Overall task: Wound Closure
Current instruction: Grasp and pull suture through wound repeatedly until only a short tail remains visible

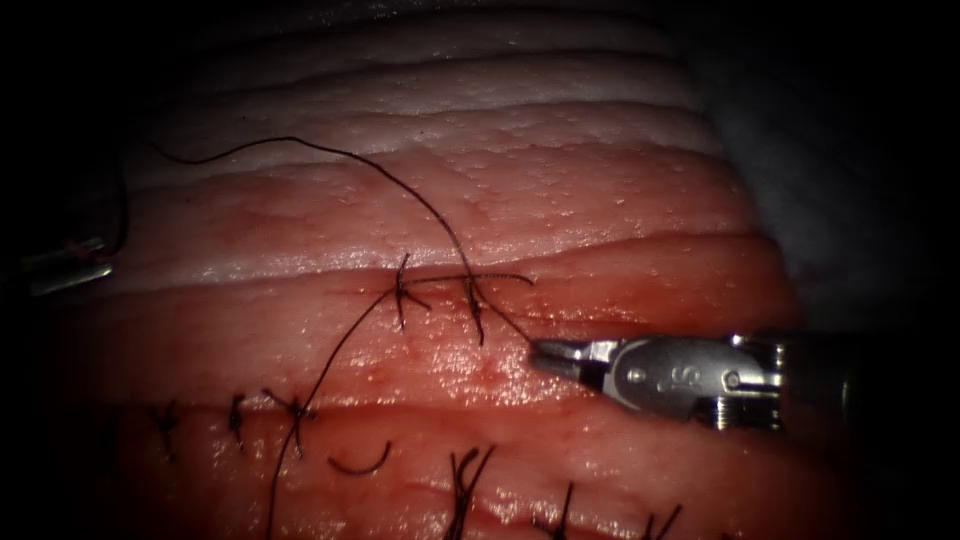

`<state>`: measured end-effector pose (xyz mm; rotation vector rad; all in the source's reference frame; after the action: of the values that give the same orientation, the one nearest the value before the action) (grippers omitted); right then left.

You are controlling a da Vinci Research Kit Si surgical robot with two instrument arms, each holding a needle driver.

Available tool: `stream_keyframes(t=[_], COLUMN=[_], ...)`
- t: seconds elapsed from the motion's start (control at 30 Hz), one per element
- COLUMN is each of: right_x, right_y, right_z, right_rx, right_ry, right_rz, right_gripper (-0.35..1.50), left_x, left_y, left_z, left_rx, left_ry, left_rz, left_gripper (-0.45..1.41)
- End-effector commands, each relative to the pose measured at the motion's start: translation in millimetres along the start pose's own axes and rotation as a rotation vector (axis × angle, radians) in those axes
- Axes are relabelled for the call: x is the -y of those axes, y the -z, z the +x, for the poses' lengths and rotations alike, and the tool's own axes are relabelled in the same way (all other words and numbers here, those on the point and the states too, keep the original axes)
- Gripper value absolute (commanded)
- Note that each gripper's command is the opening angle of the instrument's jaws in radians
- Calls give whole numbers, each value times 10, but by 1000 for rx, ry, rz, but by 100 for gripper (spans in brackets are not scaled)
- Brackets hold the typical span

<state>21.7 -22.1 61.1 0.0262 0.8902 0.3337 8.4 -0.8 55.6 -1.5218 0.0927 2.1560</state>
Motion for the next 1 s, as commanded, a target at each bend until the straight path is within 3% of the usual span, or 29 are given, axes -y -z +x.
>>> stream_keyframes(t=[0.03, 0.23, 0.27, 0.33, 0.73, 0.87, 1.0], right_x=[9, 44, 63, 72, 165, 185, 192], right_y=[-5, 14, 22, 26, 49, 45, 35], right_z=[3, 26, 41, 48, 148, 166, 167], right_rx=[22, 64, 66, 61, 46, 25, 12], right_ry=[-43, -109, -107, -107, -81, -68, -33], right_rz=[4, 39, 68, 80, 149, 176, 184], right_gripper=[-35, -35, -35, -35, -35, -35, -35], left_x=[0, -1, -2, -2, 5, 10, 15], left_y=[-8, -17, -22, -24, -35, -29, -23], left_z=[-4, -9, -12, -13, -26, -27, -29], left_rx=[-1, 0, -2, -4, -11, -11, -1], left_ry=[0, -2, 3, 2, 9, 10, 10], left_rz=[-1, 7, 10, 10, 8, 1, 5], left_gripper=[-45, -45, -45, -45, -45, -45, -45])
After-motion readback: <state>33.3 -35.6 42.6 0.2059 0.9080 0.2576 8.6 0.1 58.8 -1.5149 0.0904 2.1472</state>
